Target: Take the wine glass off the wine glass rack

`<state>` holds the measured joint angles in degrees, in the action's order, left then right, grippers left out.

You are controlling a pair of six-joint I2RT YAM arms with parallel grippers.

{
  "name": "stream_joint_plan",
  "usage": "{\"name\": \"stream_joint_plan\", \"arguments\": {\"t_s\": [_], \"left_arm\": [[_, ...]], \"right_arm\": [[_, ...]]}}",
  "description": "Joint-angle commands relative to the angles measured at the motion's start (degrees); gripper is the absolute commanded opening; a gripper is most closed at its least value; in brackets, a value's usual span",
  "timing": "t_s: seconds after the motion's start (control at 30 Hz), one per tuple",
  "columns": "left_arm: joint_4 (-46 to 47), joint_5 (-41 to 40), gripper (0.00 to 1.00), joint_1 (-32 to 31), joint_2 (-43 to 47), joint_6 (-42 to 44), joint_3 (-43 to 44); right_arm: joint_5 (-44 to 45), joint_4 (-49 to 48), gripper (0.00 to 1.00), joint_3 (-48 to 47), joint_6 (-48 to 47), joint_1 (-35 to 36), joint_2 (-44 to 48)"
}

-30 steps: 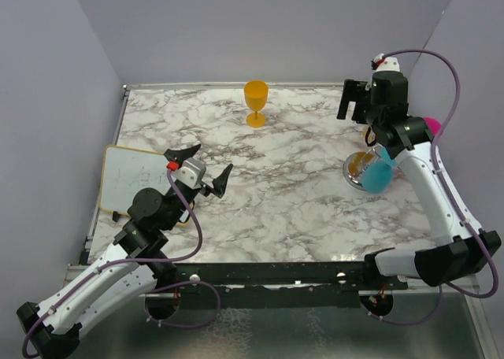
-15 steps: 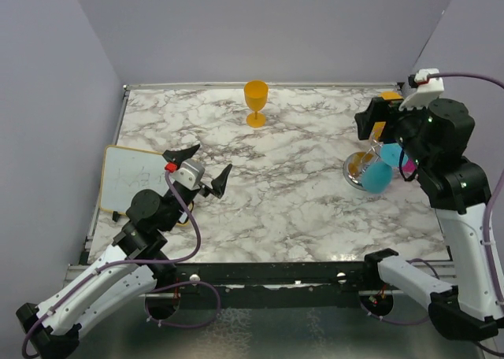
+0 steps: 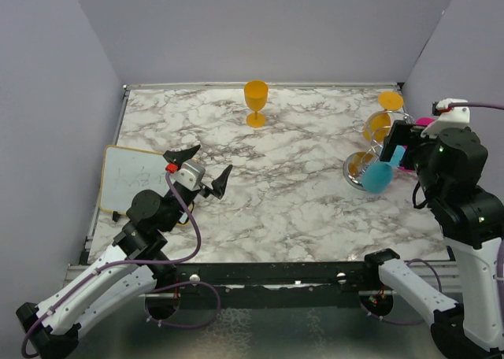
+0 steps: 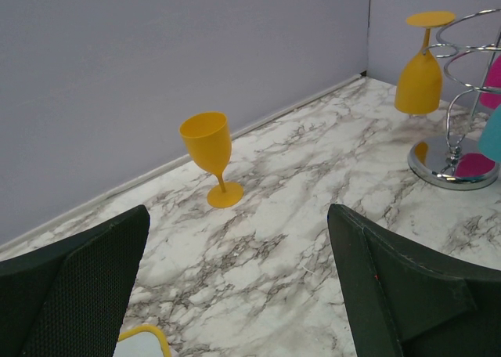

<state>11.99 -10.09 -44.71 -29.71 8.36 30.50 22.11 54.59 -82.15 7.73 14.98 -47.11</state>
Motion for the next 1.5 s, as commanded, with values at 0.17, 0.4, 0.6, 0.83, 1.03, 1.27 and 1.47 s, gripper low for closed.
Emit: {"name": "stream_joint_plan", "arguments": {"t_s": [0.17, 0.4, 0.6, 0.83, 1.03, 1.27, 1.47], "left_arm": [[1.6, -1.1, 1.0, -0.3, -0.2, 0.4, -0.3], [1.5, -1.4, 1.0, -0.4, -0.3, 0.5, -0.4], [1.6, -1.5, 1.0, -0.5, -0.8, 0.6, -0.5], [1.6, -1.5, 1.0, -0.6, -0.9, 0.7, -0.6], [1.7, -1.6, 1.0, -0.7, -0.9, 0.8, -0.6], [1.6, -1.6, 1.0, -0.9, -0.7, 0.7, -0.5], [1.6, -1.6, 1.0, -1.0, -0.6, 0.7, -0.6]], "right_arm": [[6.6, 6.0, 0.99, 6.0, 10.7, -0.2, -2.6], [12.1, 5.5, 0.99, 9.4, 13.9, -0.2, -5.0], [17.4, 2.1, 0.99, 11.9, 14.5, -0.2, -6.1], [18.2, -3.8, 0.99, 15.1, 12.4, -0.3, -6.6], [17.2, -8.7, 0.99, 17.2, 10.4, -0.3, -6.6], [16.9, -11.2, 0.99, 18.8, 9.3, -1.3, -7.5], [15.5, -12.6, 0.99, 20.1, 8.6, -3.3, -7.6]]}}
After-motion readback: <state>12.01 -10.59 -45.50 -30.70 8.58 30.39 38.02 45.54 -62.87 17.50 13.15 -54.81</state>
